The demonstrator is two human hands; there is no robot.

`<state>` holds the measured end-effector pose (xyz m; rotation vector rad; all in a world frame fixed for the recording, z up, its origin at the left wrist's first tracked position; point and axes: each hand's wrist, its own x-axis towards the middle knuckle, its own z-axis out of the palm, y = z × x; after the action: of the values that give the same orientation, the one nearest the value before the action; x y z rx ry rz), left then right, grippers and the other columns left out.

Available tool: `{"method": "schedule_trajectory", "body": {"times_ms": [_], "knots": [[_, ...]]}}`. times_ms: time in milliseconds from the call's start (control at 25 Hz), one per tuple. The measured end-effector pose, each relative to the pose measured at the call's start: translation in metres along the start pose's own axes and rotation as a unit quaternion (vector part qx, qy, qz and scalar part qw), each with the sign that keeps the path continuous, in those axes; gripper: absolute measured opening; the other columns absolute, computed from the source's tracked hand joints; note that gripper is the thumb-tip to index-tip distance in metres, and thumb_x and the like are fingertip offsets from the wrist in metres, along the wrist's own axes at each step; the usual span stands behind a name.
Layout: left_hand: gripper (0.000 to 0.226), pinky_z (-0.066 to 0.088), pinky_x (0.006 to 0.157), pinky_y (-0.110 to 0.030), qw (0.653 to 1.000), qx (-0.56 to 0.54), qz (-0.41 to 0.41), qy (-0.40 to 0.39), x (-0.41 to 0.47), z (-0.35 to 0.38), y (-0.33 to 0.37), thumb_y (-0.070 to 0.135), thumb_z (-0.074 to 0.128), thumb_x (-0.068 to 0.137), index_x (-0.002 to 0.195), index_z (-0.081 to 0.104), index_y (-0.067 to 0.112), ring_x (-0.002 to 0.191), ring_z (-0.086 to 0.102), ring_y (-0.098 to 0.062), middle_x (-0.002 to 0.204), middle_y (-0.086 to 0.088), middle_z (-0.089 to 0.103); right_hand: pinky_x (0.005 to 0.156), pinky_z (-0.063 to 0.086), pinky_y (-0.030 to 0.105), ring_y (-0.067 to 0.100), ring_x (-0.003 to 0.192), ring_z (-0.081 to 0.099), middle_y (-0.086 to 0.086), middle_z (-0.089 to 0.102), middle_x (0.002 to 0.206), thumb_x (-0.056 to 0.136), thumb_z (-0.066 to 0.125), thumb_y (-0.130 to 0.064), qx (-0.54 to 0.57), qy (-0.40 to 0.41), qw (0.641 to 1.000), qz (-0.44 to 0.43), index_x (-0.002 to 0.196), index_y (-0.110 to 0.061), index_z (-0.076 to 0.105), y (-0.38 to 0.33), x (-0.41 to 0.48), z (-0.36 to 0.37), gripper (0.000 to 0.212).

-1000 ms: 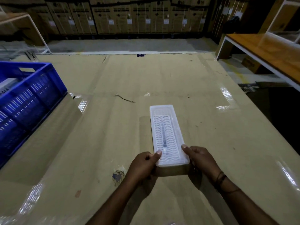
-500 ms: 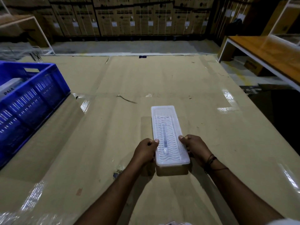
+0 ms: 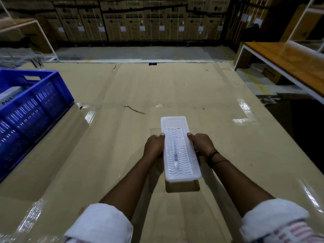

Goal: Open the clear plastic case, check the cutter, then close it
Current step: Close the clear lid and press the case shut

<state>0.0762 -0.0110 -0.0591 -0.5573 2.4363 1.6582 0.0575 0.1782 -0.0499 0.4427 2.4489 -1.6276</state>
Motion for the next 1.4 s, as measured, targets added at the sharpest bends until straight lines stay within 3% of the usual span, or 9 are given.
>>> {"method": "schedule_trajectory", "body": {"times_ms": [200, 320, 440, 680, 800, 920, 1080, 1160, 1400], "knots": [[0.053, 0.059, 0.094, -0.053, 0.999, -0.028, -0.029, -0.034, 0.014, 0.005, -0.003, 0.048, 0.044, 0.101, 0.113, 0.066, 0.002, 0.101, 0.071, -0.039, 0.112, -0.019, 0.073, 0.064, 0.047, 0.037, 0.025, 0.059, 0.053, 0.006, 0.054, 0.064, 0.097, 0.061, -0.035, 0.006, -0.025, 0.999, 0.029, 0.061, -0.010, 0.050, 0.002, 0.011, 0.001, 0.045], [0.037, 0.060, 0.084, -0.044, 0.993, -0.099, -0.064, -0.026, 0.016, 0.004, 0.001, 0.041, 0.055, 0.092, 0.091, 0.067, 0.006, 0.089, 0.071, -0.035, 0.100, -0.016, 0.073, 0.056, 0.043, 0.029, 0.021, 0.054, 0.053, 0.006, 0.058, 0.066, 0.092, 0.067, -0.027, 0.059, -0.017, 0.997, 0.055, 0.066, -0.010, 0.058, -0.002, 0.011, 0.000, 0.032], [0.018, 0.045, 0.064, -0.034, 0.982, -0.156, -0.105, -0.020, 0.026, -0.003, 0.011, 0.023, 0.056, 0.086, 0.082, 0.064, 0.007, 0.071, 0.059, -0.028, 0.088, -0.013, 0.068, 0.061, 0.047, 0.033, 0.026, 0.061, 0.060, 0.012, 0.067, 0.081, 0.086, 0.070, -0.025, 0.100, -0.035, 0.992, 0.063, 0.080, -0.006, 0.067, -0.016, 0.019, -0.001, 0.020], [0.039, 0.048, 0.061, -0.026, 0.976, -0.186, -0.110, 0.006, 0.065, -0.005, 0.025, 0.037, 0.070, 0.085, 0.102, 0.073, 0.002, 0.070, 0.067, -0.025, 0.097, -0.014, 0.078, 0.078, 0.057, 0.041, 0.032, 0.083, 0.068, 0.016, 0.071, 0.102, 0.085, 0.072, -0.037, 0.144, -0.010, 0.987, 0.076, 0.111, 0.001, 0.067, -0.046, 0.062, 0.010, 0.046], [0.042, 0.046, 0.054, -0.025, 0.975, -0.186, -0.121, 0.023, 0.081, 0.000, 0.026, 0.042, 0.071, 0.089, 0.103, 0.071, 0.002, 0.065, 0.065, -0.022, 0.089, -0.010, 0.075, 0.082, 0.060, 0.042, 0.033, 0.088, 0.070, 0.018, 0.072, 0.110, 0.067, 0.078, -0.045, 0.146, 0.001, 0.985, 0.091, 0.116, 0.002, 0.066, -0.039, 0.092, 0.019, 0.069], [0.040, 0.046, 0.052, -0.024, 0.969, -0.209, -0.124, 0.033, 0.094, 0.003, 0.028, 0.039, 0.075, 0.087, 0.102, 0.073, 0.002, 0.062, 0.066, -0.021, 0.088, -0.010, 0.075, 0.075, 0.055, 0.038, 0.031, 0.090, 0.070, 0.017, 0.073, 0.108, 0.061, 0.082, -0.040, 0.164, 0.009, 0.982, 0.098, 0.114, 0.004, 0.068, -0.028, 0.118, 0.026, 0.070], [0.037, 0.045, 0.050, -0.023, 0.970, -0.205, -0.118, 0.049, 0.104, 0.006, 0.031, 0.032, 0.077, 0.085, 0.102, 0.073, -0.001, 0.058, 0.064, -0.021, 0.079, -0.009, 0.072, 0.068, 0.051, 0.036, 0.026, 0.073, 0.062, 0.010, 0.064, 0.075, 0.077, 0.080, -0.030, 0.144, 0.018, 0.984, 0.105, 0.087, -0.001, 0.066, -0.042, 0.111, 0.024, 0.033], [0.033, 0.043, 0.049, -0.022, 0.971, -0.196, -0.121, 0.056, 0.106, 0.008, 0.034, 0.030, 0.076, 0.087, 0.098, 0.072, 0.000, 0.052, 0.058, -0.020, 0.072, -0.008, 0.067, 0.069, 0.048, 0.035, 0.026, 0.072, 0.058, 0.005, 0.056, 0.065, 0.084, 0.075, -0.028, 0.122, 0.007, 0.988, 0.098, 0.072, -0.007, 0.060, -0.045, 0.111, 0.024, 0.028], [0.041, 0.057, 0.068, -0.032, 0.972, -0.187, -0.126, 0.058, 0.112, 0.009, 0.031, 0.033, 0.078, 0.085, 0.106, 0.071, -0.002, 0.076, 0.070, -0.028, 0.095, -0.014, 0.075, 0.071, 0.053, 0.040, 0.026, 0.075, 0.065, 0.013, 0.069, 0.089, 0.083, 0.079, -0.021, 0.158, 0.013, 0.983, 0.097, 0.093, 0.004, 0.067, -0.040, 0.113, 0.024, 0.029]]}}
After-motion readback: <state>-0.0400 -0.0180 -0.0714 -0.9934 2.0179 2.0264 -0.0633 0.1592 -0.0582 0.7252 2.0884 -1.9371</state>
